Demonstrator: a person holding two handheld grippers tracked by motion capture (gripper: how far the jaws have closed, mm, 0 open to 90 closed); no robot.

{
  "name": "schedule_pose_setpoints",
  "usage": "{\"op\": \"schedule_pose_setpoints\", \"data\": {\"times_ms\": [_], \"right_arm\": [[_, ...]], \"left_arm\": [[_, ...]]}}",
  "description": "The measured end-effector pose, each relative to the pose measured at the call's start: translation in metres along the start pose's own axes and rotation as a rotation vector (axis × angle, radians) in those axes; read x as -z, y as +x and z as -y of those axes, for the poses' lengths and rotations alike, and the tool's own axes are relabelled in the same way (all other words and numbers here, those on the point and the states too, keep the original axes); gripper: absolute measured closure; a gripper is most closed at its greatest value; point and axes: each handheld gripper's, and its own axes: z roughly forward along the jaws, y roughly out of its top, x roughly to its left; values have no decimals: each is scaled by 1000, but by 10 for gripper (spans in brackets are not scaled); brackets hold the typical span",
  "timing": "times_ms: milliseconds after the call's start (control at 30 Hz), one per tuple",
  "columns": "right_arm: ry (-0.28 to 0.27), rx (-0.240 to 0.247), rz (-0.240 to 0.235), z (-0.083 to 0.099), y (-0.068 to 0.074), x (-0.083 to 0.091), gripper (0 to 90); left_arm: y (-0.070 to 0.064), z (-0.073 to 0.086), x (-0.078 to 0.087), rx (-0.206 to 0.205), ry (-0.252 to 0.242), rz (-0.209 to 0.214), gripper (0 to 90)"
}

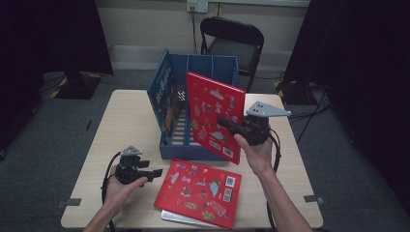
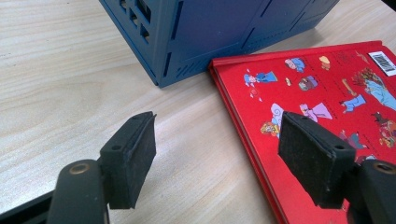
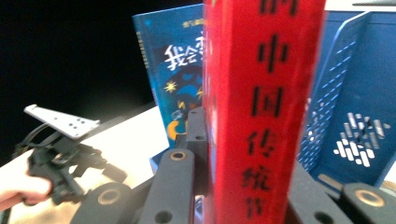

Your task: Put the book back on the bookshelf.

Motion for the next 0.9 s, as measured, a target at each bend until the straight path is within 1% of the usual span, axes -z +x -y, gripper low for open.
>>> {"op": "schedule_pose_setpoints", "data": {"times_ms": [33, 67, 100, 133, 267, 300, 467, 600, 667, 733, 833, 867, 900], "right_arm": [[-2, -2, 10, 0, 0, -2, 804], [-2, -2, 10, 0, 0, -2, 804], [2, 0, 30, -1, -1, -8, 804], [3, 4, 38, -2, -1, -11, 804], [8, 1, 63, -2, -3, -20, 803], [8, 1, 63, -2, -3, -20, 803], [30, -8, 125, -2, -5, -36, 804], [33, -22, 166, -2, -6, -46, 804], [34, -42, 180, -1, -8, -51, 804], [41, -35, 195, -2, -9, -56, 803], [44, -43, 206, -3, -9, -63, 803], [41, -44, 211, -4, -9, -65, 804], [41, -43, 219, -4, -9, -66, 803]], "left_arm": [[0, 0, 0, 0, 0, 0, 275], [0, 0, 0, -1, 2, 2, 275], [0, 0, 0, -5, 3, 1, 278], [0, 0, 0, -5, 3, 2, 278], [0, 0, 0, -4, 3, 3, 278], [0, 0, 0, -4, 3, 3, 278], [0, 0, 0, 0, 0, -1, 277], [0, 0, 0, -1, 0, -1, 278], [0, 0, 0, -3, 4, 2, 278], [0, 0, 0, 0, 2, -2, 278], [1, 0, 2, -5, 5, -1, 278], [0, 0, 2, 5, 1, 1, 277], [1, 0, 2, 2, 1, -2, 278]]}}
